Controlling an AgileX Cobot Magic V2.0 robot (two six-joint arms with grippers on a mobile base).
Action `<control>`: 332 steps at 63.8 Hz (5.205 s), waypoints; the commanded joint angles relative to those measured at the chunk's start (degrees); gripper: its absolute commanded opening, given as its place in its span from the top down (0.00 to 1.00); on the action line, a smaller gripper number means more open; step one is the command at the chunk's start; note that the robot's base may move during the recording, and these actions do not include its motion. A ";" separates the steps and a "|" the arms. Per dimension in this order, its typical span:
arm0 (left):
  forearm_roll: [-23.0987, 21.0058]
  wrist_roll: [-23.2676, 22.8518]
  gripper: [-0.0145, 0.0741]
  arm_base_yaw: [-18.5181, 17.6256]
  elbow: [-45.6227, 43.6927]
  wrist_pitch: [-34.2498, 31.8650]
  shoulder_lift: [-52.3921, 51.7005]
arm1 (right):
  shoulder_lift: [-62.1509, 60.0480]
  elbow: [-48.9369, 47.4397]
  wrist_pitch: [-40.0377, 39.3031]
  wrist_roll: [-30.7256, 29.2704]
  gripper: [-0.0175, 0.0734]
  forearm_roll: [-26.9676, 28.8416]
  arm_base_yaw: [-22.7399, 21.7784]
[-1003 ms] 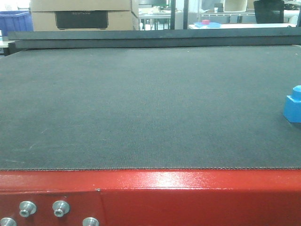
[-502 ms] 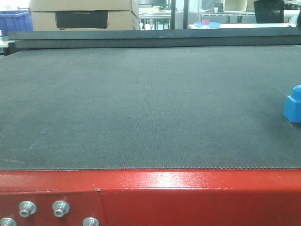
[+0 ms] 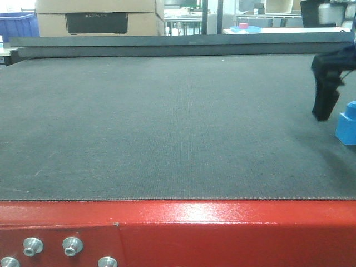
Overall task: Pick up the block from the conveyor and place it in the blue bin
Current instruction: 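Close the right gripper on the blue block and lift it, then lower the left gripper onto the green block and close it, then lift the green block off the belt with the left gripper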
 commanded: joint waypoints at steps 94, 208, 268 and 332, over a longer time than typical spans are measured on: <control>-2.89 10.48 0.15 15.55 -20.80 21.43 49.01 | -28.35 11.07 -4.74 0.61 0.98 -0.29 8.33; -3.74 5.73 0.96 4.93 -20.07 11.12 49.63 | -26.14 13.94 -6.85 0.61 0.98 -3.28 0.68; -4.38 5.73 0.96 0.81 -5.92 3.33 11.78 | -60.20 20.95 -8.16 0.61 0.98 -2.77 0.68; -4.04 4.33 0.96 -2.66 -5.92 -3.05 -0.65 | -75.05 20.95 -8.27 0.61 0.98 -2.55 0.68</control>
